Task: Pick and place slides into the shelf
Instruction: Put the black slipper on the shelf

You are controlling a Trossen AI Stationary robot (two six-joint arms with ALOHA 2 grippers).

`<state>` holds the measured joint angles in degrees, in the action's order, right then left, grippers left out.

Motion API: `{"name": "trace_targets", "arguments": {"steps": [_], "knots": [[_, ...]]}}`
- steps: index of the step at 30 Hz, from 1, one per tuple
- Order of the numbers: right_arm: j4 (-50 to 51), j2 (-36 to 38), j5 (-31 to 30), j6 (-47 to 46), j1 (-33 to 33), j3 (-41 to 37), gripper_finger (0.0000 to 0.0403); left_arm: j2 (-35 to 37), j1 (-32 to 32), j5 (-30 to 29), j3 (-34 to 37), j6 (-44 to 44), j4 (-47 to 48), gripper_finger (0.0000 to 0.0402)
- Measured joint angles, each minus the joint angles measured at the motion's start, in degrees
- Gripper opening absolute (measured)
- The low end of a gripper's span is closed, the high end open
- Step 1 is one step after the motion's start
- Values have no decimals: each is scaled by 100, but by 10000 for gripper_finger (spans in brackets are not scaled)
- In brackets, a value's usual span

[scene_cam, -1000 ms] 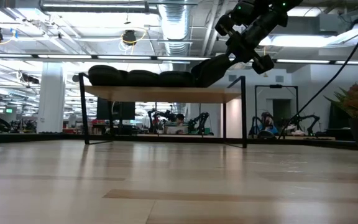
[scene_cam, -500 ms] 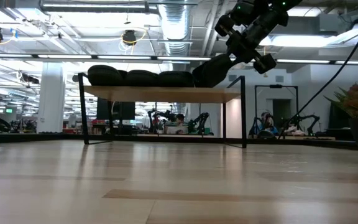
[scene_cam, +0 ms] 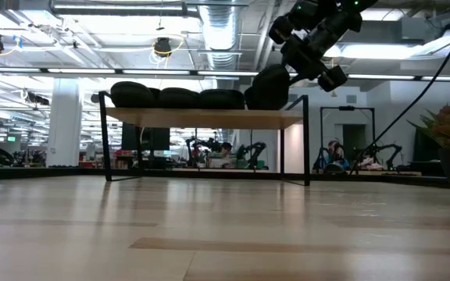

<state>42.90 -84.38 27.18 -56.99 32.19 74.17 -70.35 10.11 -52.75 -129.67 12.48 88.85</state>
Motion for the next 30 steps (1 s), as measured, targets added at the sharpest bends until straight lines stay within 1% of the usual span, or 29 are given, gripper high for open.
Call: {"name": "trace_targets", "arguments": {"steps": [8, 15, 18, 24, 30], "knots": [[4, 0, 21, 26, -5, 0, 186, 0, 0, -1, 0, -15, 0, 29], [39, 0, 292, 147, -1, 0, 231, 0, 0, -2, 0, -21, 1, 29], [38, 0, 357, 151, -1, 0, 239, 0, 0, -2, 0, -21, 1, 29], [45, 2, 603, 164, 43, 0, 239, -2, 0, -2, 48, -25, 3, 29], [349, 58, 681, 242, 179, 2, 239, 0, 0, -4, 48, -91, 3, 29]]}}
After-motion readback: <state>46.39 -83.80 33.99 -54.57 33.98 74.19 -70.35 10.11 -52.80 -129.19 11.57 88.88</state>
